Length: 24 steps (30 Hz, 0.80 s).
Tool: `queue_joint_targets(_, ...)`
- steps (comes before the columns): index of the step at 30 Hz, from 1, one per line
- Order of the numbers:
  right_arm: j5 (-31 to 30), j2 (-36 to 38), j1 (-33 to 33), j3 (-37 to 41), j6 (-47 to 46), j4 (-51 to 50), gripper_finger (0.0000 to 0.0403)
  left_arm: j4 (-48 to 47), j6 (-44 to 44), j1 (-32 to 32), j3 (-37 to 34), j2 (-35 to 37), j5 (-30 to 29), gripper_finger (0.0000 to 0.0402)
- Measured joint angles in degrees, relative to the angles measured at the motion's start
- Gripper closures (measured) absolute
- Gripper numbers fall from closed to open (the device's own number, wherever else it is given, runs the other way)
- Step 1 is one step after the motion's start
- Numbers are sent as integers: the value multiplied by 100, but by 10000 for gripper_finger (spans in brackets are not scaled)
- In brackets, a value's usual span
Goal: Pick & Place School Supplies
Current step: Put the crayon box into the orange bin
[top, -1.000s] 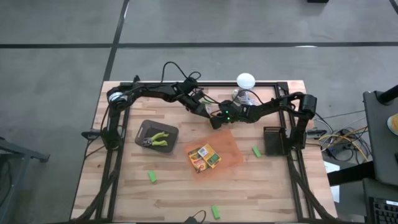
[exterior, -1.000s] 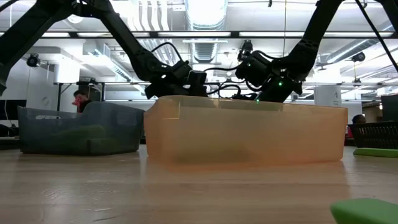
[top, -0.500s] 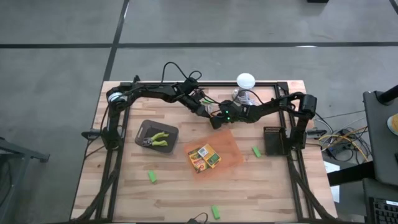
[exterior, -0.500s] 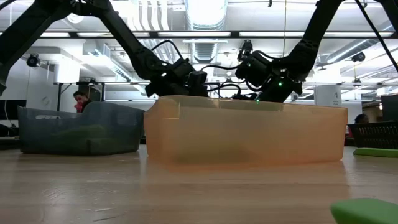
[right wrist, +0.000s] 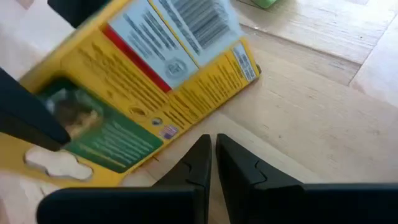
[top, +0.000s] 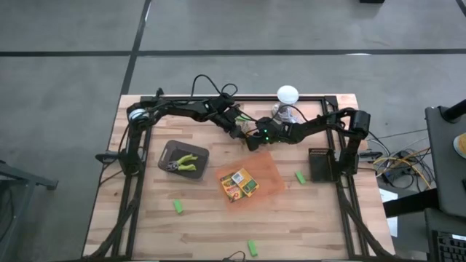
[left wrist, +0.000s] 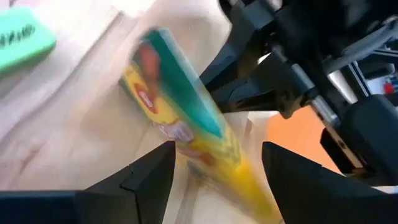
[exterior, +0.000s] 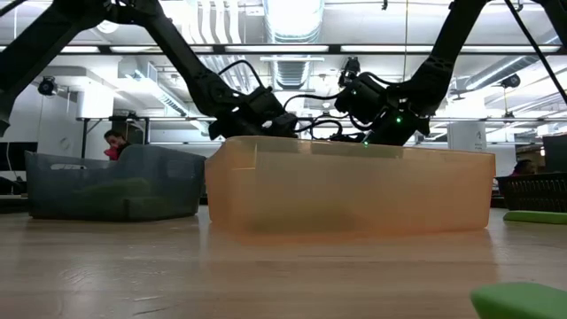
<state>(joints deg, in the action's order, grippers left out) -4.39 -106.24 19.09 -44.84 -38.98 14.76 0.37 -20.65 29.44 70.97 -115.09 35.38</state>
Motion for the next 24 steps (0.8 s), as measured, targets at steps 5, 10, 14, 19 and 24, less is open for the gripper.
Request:
queue_joint_targets(5, -4, 0, 0, 0, 1, -4, 376, 4, -282, -5, -1, -2, 25, 156)
queue_joint_targets(10, -4, 0, 0, 0, 0, 25, 376, 1, -322, -3, -1, -2, 56, 156)
queue_joint_targets(14, -4, 2, -2, 2, 2, 35, 376, 1, -329, -3, -1, -2, 76, 156)
queue_joint_targets(19, -6, 2, -7, 2, 5, 44, 376, 5, -500, -3, -1, -2, 95, 156)
queue_joint_targets(24, -6, 2, -7, 2, 17, 46, 376, 7, -456, -3, -1, 0, 77, 156)
